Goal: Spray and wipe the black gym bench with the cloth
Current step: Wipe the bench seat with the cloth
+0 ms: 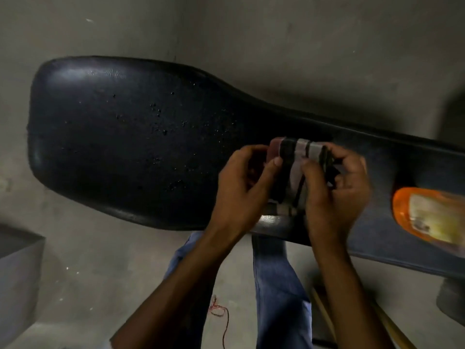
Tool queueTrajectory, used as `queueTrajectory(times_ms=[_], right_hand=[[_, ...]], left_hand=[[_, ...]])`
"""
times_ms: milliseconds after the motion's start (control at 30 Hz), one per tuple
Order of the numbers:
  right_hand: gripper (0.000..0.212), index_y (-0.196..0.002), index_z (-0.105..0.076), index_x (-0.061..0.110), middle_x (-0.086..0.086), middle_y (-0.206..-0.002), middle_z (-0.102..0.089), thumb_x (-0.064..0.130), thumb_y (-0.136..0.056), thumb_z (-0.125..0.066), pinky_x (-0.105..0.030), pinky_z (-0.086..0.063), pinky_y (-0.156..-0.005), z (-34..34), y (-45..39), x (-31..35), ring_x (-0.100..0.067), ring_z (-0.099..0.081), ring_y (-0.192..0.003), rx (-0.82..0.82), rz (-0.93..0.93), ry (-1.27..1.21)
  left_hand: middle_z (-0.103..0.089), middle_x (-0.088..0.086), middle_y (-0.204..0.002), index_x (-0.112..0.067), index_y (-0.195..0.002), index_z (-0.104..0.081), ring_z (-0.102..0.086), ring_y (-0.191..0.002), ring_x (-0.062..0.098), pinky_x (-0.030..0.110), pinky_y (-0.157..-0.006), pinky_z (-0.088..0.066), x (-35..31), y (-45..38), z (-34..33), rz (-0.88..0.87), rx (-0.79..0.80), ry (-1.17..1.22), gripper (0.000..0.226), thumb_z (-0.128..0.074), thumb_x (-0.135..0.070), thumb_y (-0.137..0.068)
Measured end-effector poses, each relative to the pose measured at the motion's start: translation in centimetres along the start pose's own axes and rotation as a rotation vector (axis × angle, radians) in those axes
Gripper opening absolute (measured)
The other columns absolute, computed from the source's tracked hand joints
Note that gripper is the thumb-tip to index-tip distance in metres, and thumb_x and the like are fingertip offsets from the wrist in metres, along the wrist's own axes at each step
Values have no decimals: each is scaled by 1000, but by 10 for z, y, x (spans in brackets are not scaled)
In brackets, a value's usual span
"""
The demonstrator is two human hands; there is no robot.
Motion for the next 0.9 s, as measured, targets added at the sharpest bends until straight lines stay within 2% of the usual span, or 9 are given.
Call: queueTrajectory(times_ms=[133, 200, 367, 433, 600, 633, 700, 767, 900], right_hand=[[21, -109, -75, 13, -1, -102, -78, 12, -89, -68, -25, -57, -81, -41, -7, 19, -14, -74, -97, 57, -172, -291], [22, -110, -76, 12, 0, -102, -78, 13, -90, -67, -27, -58, -81, -63, -3, 31, -15, -73, -96, 74, -177, -293], [45, -138, -67, 3, -14, -132, -57, 13, -96, -79, -3, -49, -90, -125, 27, 72, 9, -61, -113, 118, 201, 76], [46, -140, -66, 1, -12, -131, -54, 7, -96, -78, 0, -48, -92, -151, 34, 83, 17, -58, -114, 127, 258, 75], [48, -143, -62, -2, -4, -133, -48, -1, -97, -73, 1, -45, -97, -211, 52, 103, 23, -52, -122, 168, 314, 58], [51, -146, -60, 1, -4, -135, -47, 3, -97, -74, -5, -47, -101, -220, 54, 105, 17, -51, -127, 186, 333, 84], [59, -153, -57, 10, -12, -148, -49, 19, -97, -75, -34, -49, -116, -236, 60, 104, -11, -49, -143, 203, 434, 281], [66, -159, -52, 17, -20, -164, -44, 34, -98, -71, -57, -30, -128, -249, 65, 99, -37, -37, -157, 240, 595, 555], [66, -170, -29, 22, -14, -180, -20, 43, -111, -47, -63, -15, -133, -274, 73, 89, -37, -11, -168, 467, 735, 769]], left_hand=[[-74, 4, -111, -7, -120, -63, -76, -99, 13, 24, -75, -62, -20, -5, 52, -17, -31, 106, 21, -69, -16, -102], [-75, 10, -113, -5, -123, -61, -77, -100, 18, 27, -78, -63, -23, -6, 72, 42, -22, 203, 29, -72, -12, -98], [-76, 7, -97, 3, -127, -59, -77, -90, 14, 27, -79, -66, -18, -12, 131, 69, -166, 381, 36, -68, 12, -93], [-77, 5, -104, -6, -122, -63, -77, -99, 18, 31, -85, -66, -14, -15, 158, 26, -231, 353, 29, -66, 6, -97], [-73, -15, -120, -23, -129, -67, -70, -115, 1, 26, -99, -60, -5, -16, 211, -132, -375, 75, 31, -66, -18, -98], [-73, -13, -123, -20, -132, -67, -70, -117, 2, 28, -101, -60, 0, -15, 218, -153, -413, 14, 33, -66, -18, -99], [-72, -2, -131, -14, -137, -67, -68, -124, 8, 39, -108, -57, 15, -11, 228, -187, -544, -144, 37, -65, -15, -100], [-63, 9, -149, -9, -143, -64, -57, -142, 21, 50, -123, -42, 34, -3, 236, -161, -720, -307, 45, -64, -12, -98], [-30, 13, -173, -6, -161, -42, -21, -165, 31, 54, -135, -13, 77, 12, 248, -56, -841, -485, 61, -58, -18, -103]])
Point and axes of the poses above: each hand's wrist, its own y-axis away from the middle knuckle, its own z-axis out of the back of the hand, x = y × z, the point moved 2 cm from there along -y, towards the middle knuckle
